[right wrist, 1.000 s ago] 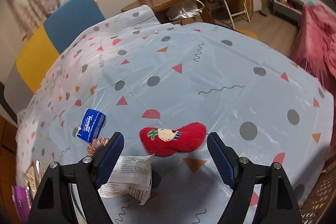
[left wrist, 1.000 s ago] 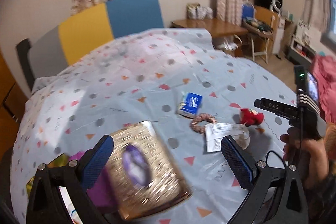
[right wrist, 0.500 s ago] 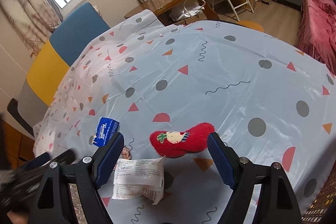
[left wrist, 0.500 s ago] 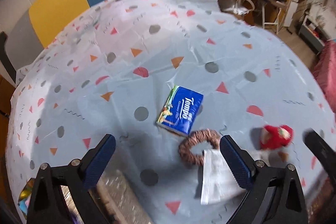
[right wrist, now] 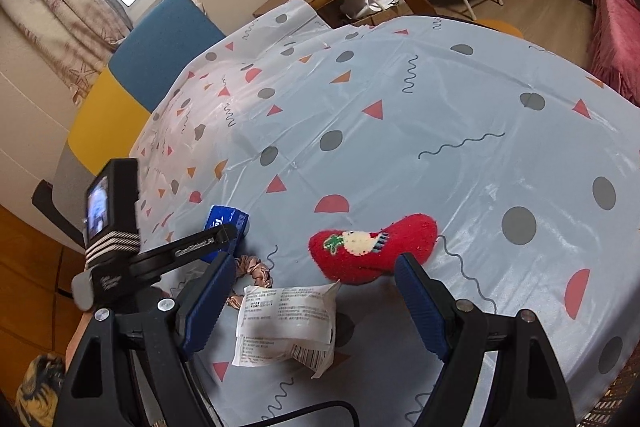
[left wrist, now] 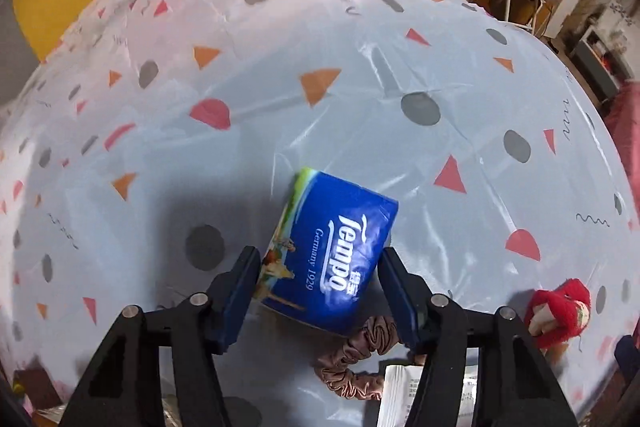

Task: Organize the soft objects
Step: 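Grasp the blue Tempo tissue pack with the left gripper and lift it, then grasp the brown scrunchie with the right gripper while the left drops the tissue pack into the gold tray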

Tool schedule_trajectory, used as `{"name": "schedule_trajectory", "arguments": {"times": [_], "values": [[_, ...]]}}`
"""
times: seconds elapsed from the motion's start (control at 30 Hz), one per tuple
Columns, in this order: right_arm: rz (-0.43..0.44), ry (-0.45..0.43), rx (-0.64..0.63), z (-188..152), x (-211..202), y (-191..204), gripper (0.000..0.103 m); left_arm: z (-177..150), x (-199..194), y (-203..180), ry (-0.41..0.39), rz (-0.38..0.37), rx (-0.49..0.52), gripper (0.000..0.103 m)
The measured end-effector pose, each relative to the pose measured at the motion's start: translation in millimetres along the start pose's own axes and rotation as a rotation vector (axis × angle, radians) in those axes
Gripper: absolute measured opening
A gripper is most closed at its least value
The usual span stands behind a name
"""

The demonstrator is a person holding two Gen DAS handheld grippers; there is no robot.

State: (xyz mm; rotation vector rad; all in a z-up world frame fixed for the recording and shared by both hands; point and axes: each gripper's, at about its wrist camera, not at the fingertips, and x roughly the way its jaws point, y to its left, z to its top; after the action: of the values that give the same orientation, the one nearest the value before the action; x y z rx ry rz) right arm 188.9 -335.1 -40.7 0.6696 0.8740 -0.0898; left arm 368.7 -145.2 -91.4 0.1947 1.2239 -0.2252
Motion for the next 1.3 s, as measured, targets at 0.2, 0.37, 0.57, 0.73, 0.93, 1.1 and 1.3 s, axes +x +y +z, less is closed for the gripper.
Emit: {"name": "schedule_trajectory", "arguments": {"times": [0.2, 0.37, 0.57, 0.73, 0.93, 1.1, 1.3], "values": [[-0.015, -0.002, -0.002, 0, 1, 0, 0.083, -7, -24, 18, -0.04, -0.025, -0.085, 0.059], [-0.022, 0.017, -0.029, -2, 6, 4, 0.083, -18, -69, 50, -0.098, -0.035, -0.195, 0.059], [-0.02, 0.045, -0.079, -7, 11, 12, 0.083, -31, -117, 96, -0.164, -0.037, -0.311, 0.059], [0.023, 0.112, -0.214, -19, 25, 38, 0.083, -57, -157, 125, -0.215, -0.031, -0.348, 0.059], [-0.003, 0.149, -0.484, -38, 42, 89, 0.083, -89, -202, 161, -0.281, -0.04, -0.391, 0.059], [-0.066, 0.199, -0.707, -52, 74, 127, 0.083, -114, -226, 186, -0.317, -0.044, -0.421, 0.059], [-0.141, 0.241, -0.798, -55, 115, 144, 0.083, -147, -251, 214, -0.367, -0.03, -0.444, 0.059]]}}
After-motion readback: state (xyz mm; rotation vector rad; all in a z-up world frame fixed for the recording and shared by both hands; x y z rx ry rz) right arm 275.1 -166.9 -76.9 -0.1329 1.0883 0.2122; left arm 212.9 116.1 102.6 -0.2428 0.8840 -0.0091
